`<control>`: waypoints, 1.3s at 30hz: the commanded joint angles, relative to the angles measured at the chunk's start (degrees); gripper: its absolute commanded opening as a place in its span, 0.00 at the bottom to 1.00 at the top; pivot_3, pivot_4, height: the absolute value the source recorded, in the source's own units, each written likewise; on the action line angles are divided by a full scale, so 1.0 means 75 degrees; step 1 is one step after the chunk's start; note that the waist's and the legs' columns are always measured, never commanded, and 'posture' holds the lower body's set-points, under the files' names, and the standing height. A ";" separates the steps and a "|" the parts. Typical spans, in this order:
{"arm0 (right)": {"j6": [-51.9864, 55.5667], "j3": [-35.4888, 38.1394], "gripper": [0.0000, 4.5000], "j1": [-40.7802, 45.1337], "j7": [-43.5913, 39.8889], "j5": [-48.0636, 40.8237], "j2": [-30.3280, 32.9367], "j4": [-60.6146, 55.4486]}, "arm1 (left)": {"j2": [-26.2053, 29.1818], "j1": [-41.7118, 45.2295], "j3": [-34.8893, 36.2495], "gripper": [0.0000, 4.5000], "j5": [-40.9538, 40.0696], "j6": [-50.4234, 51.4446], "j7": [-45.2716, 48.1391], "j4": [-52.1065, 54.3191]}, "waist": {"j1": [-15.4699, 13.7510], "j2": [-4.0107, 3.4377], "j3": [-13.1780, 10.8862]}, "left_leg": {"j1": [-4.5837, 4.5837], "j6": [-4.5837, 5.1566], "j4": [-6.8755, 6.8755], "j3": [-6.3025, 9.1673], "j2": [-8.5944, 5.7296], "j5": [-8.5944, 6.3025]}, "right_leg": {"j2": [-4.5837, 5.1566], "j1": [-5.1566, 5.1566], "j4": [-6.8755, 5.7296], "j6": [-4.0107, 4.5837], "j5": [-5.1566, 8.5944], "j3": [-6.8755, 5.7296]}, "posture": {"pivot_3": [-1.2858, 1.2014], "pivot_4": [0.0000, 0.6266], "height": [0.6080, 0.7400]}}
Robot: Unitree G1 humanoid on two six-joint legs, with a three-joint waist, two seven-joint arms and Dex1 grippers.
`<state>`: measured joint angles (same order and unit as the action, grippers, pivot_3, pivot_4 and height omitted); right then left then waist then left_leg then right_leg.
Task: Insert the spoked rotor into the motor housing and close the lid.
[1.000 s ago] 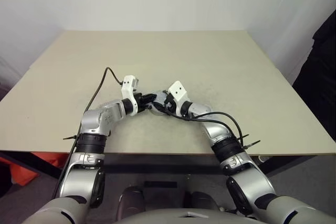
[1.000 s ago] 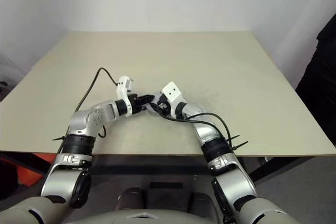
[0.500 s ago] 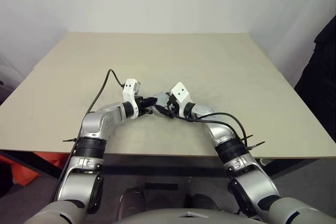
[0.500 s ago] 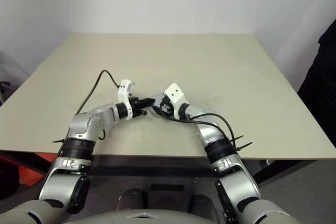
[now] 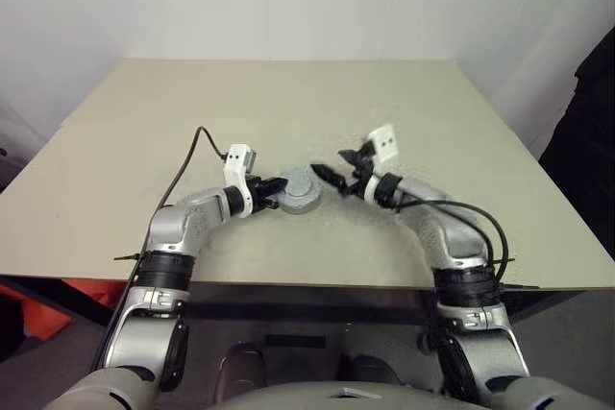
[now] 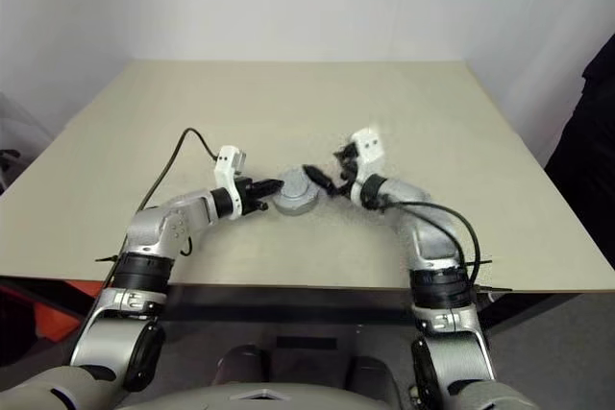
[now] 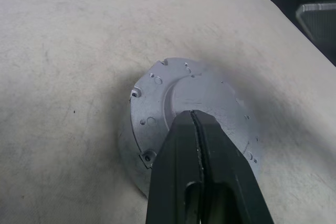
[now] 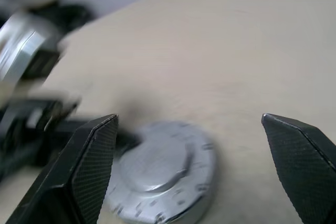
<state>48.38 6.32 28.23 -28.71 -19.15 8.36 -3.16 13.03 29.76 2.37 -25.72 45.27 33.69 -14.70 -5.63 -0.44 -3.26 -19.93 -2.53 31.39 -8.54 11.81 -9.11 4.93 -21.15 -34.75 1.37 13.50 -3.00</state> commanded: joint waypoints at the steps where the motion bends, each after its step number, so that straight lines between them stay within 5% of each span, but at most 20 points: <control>1: 0.2333 0.1521 0.99 0.0519 0.1254 -0.0969 -0.0476 0.0015 | 0.0086 0.0000 -0.0093 0.00 0.0220 0.0051 -0.0073 -0.0398 | -0.0008 -0.0003 0.0002 | 0.0001 -0.0003 -0.0005 0.0000 -0.0001 0.0002 | 0.0000 0.0001 0.0000 0.0000 0.0000 0.0000 | 0.52 0.00 1.00; 8: 0.3711 0.2535 0.99 0.0509 0.1997 -0.1294 -0.0862 0.0869 | 0.0155 0.0122 0.0016 0.00 0.0236 -0.0083 -0.0067 -0.0603 | -0.0032 -0.0024 0.0010 | -0.0009 -0.0051 -0.0046 0.0000 -0.0004 0.0030 | 0.0000 -0.0025 0.0001 -0.0003 -0.0001 -0.0001 | 0.52 0.00 1.00; 20: 0.3889 0.2601 0.99 0.0717 0.2247 -0.1758 -0.1588 0.1398 | 0.0250 0.0206 0.0133 0.00 0.0291 -0.0175 -0.0050 -0.0735 | 0.0021 -0.0027 0.0018 | 0.0000 -0.0062 -0.0066 -0.0005 0.0003 0.0036 | -0.0021 -0.0040 0.0005 -0.0014 0.0005 -0.0001 | 0.52 0.00 1.00; 36: 0.2483 0.2454 0.99 0.1449 0.2175 -0.1877 -0.2166 0.3410 | 0.0309 0.0328 0.0185 0.00 0.0374 -0.0235 -0.0004 -0.0795 | 0.0005 -0.0029 0.0017 | -0.0029 -0.0098 -0.0087 -0.0006 0.0005 0.0058 | -0.0028 -0.0077 0.0004 -0.0008 0.0003 0.0000 | 0.52 0.00 1.00; 39: 0.2226 0.2450 0.79 0.1474 0.2180 -0.1957 -0.2139 0.3587 | 0.0333 0.0314 0.0201 0.00 0.0378 -0.0239 -0.0006 -0.0776 | 0.0012 -0.0029 0.0017 | -0.0019 -0.0099 -0.0087 -0.0006 0.0006 0.0059 | -0.0029 -0.0071 0.0000 -0.0009 0.0003 0.0000 | 0.52 0.00 1.00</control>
<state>66.36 25.20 37.92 -12.54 -33.01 -6.74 22.85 14.96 31.87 4.29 -23.62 42.96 33.72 -20.04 -5.53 -0.66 -3.13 -20.07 -3.28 30.74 -8.59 11.86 -8.67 4.71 -21.69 -34.75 1.31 13.52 -3.00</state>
